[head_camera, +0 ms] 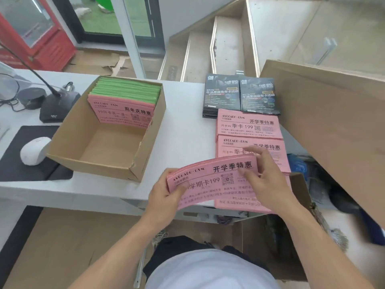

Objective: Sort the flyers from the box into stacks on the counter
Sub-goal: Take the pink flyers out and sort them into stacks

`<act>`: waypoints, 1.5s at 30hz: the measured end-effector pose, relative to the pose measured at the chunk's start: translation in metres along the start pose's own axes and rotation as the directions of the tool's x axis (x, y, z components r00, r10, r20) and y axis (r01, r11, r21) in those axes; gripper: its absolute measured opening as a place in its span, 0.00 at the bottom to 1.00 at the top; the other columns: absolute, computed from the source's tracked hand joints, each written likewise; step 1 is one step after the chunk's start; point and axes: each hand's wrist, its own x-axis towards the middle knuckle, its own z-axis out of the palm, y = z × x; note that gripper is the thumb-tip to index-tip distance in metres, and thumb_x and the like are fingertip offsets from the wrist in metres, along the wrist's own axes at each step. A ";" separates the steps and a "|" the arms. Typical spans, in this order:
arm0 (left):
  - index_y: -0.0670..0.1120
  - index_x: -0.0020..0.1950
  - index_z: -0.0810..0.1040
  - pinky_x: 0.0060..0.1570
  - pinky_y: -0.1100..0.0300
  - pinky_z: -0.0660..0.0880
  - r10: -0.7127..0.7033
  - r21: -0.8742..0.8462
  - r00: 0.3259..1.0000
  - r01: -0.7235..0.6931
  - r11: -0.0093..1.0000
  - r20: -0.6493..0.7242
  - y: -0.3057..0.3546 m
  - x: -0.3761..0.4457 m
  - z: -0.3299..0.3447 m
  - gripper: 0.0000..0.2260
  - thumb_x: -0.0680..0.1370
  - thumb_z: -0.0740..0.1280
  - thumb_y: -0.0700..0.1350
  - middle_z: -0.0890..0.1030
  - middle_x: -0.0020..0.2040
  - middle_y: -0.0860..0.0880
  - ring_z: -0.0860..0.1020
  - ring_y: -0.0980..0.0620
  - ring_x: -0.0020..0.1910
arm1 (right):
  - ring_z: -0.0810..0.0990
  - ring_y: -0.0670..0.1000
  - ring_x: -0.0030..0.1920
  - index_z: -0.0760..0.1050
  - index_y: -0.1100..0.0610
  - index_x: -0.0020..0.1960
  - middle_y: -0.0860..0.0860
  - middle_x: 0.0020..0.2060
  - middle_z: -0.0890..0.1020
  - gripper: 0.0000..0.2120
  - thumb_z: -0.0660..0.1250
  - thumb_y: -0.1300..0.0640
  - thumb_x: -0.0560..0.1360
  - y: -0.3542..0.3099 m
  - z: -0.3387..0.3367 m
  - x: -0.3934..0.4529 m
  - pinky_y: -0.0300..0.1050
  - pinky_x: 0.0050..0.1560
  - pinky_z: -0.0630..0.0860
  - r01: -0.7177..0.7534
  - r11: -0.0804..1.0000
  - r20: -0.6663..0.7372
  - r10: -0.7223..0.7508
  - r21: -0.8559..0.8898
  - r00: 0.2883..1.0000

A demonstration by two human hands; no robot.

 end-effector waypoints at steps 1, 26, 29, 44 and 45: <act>0.56 0.61 0.73 0.47 0.62 0.81 -0.016 -0.008 1.000 0.016 1.000 0.018 0.002 0.003 0.012 0.11 0.81 0.69 0.44 0.84 0.53 0.57 0.82 0.57 0.54 | 0.82 0.36 0.53 0.66 0.33 0.64 0.37 0.54 0.83 0.23 0.68 0.58 0.81 0.008 -0.009 -0.006 0.37 0.44 0.80 -0.044 0.999 -0.046 0.044 0.014 0.998; 0.58 0.79 0.55 0.65 0.58 0.73 -0.018 0.344 0.990 -0.030 0.938 0.137 -0.008 0.024 0.090 0.46 0.70 0.80 0.54 0.65 0.74 0.60 0.70 0.59 0.68 | 0.71 0.49 0.69 0.67 0.44 0.72 0.46 0.71 0.68 0.26 0.71 0.47 0.77 0.094 -0.037 -0.041 0.53 0.64 0.77 -0.332 0.917 -0.485 0.192 -0.222 0.853; 0.66 0.76 0.50 0.68 0.69 0.66 -0.001 0.365 0.957 -0.109 0.925 0.289 -0.008 0.017 0.095 0.49 0.68 0.81 0.50 0.61 0.71 0.71 0.61 0.73 0.69 | 0.68 0.47 0.72 0.62 0.45 0.76 0.45 0.75 0.62 0.40 0.78 0.45 0.71 0.089 -0.039 -0.048 0.52 0.69 0.70 -0.370 0.901 -0.317 0.291 -0.226 0.903; 0.79 0.66 0.29 0.45 0.74 0.75 -0.041 0.347 0.946 -0.078 0.935 0.323 -0.021 0.030 0.107 0.55 0.75 0.74 0.42 0.69 0.70 0.63 0.73 0.65 0.62 | 0.72 0.43 0.56 0.63 0.46 0.70 0.44 0.70 0.67 0.39 0.81 0.58 0.67 0.094 -0.047 -0.035 0.36 0.45 0.75 -0.316 0.833 -0.176 0.264 -0.455 0.948; 0.79 0.66 0.28 0.52 0.70 0.77 -0.047 0.341 0.942 -0.074 0.937 0.333 -0.019 0.030 0.107 0.56 0.75 0.73 0.43 0.67 0.74 0.61 0.73 0.62 0.66 | 0.72 0.43 0.56 0.64 0.46 0.70 0.44 0.71 0.67 0.39 0.81 0.58 0.66 0.093 -0.049 -0.034 0.36 0.45 0.74 -0.314 0.836 -0.167 0.267 -0.449 0.949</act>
